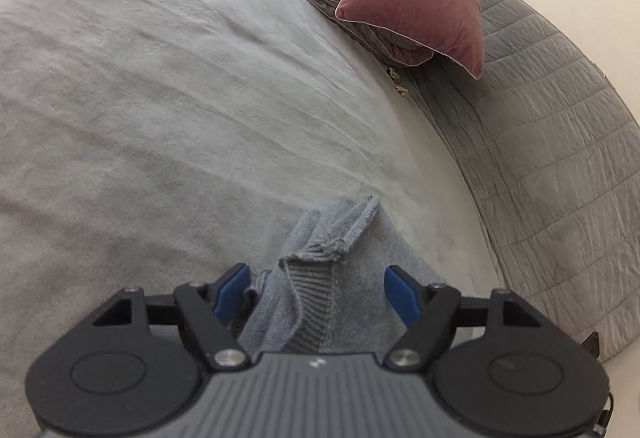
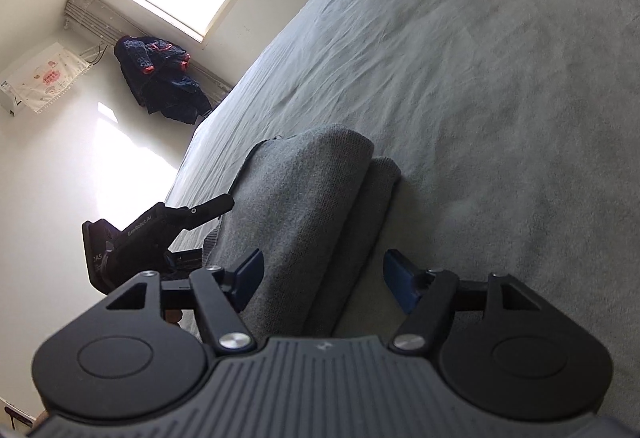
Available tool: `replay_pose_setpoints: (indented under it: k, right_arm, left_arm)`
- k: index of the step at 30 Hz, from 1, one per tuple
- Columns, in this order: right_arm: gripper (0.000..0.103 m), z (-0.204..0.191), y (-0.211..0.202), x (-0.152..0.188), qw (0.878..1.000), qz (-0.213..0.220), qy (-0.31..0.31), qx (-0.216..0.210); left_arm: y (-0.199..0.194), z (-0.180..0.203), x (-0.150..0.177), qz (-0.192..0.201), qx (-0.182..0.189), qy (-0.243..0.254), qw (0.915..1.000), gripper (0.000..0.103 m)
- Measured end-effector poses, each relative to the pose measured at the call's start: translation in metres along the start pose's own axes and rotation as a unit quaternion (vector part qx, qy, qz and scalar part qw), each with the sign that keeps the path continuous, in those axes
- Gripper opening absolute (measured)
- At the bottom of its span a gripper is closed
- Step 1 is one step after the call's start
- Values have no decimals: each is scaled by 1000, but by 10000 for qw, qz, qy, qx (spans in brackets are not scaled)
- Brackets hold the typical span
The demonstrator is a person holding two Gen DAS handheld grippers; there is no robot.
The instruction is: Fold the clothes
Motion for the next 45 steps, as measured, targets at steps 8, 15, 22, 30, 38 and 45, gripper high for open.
replay_pose_setpoints:
  k: [8, 15, 22, 30, 38, 45]
  right_arm:
    - [62, -10, 24, -3, 9991, 405, -6, 83]
    - [38, -8, 22, -15, 9962, 662, 561, -83]
    - [35, -12, 17, -59, 9927, 974, 716, -22]
    - [34, 12, 30, -138, 9906, 1226, 610, -70]
    - [34, 68, 43, -211, 9838, 1669, 627, -187]
    - [34, 112, 44, -259, 9757, 2064, 714, -155]
  left_arm:
    - [6, -3, 16, 223, 321, -610, 9974, 54]
    - [5, 10, 17, 515, 514, -1036, 9920, 30]
    - [25, 55, -19, 745, 523, -968, 9911, 29]
    - [88, 89, -67, 1007, 611, -909, 9889, 29]
    - [177, 119, -115, 1096, 876, -794, 9869, 29]
    - [250, 137, -146, 1088, 1190, -826, 9835, 29]
Point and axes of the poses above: each gripper's, at about its wrist camera, not at the fingertips, and y roughly the way its jaws point, z to its right, x to its underside, the point moved 1 cm from there along y, roughly the way its jaws point, and after that the axes turned 3 degrees about -z, right-handed, at the moved point
